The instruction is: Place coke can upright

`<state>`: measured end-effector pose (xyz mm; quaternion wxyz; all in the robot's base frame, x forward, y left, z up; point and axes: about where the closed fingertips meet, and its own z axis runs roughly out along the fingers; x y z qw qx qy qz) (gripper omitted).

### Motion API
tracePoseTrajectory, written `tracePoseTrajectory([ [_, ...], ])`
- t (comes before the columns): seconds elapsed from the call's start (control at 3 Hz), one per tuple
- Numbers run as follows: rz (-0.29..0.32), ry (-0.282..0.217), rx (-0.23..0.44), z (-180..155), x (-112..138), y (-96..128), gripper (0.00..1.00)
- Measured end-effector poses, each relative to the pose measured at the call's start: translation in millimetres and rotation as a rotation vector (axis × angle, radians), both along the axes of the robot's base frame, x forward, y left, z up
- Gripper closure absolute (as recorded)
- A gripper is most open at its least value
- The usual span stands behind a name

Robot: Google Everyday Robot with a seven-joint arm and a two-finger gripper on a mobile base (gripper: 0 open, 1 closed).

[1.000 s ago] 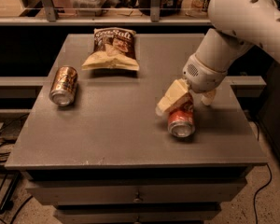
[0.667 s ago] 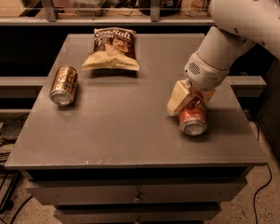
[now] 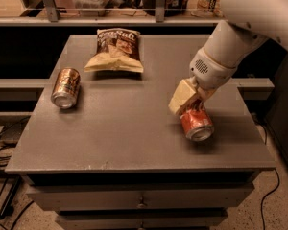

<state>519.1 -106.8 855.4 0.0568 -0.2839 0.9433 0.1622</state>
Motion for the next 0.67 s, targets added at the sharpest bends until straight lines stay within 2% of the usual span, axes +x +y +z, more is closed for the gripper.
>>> tracePoseTrajectory([
  [0.33, 0.136, -0.142, 0.056, 37.1, -3.0, 10.6, 1.0],
  [0.67, 0.272, -0.277, 0.104, 71.4, -4.6, 22.1, 1.0],
])
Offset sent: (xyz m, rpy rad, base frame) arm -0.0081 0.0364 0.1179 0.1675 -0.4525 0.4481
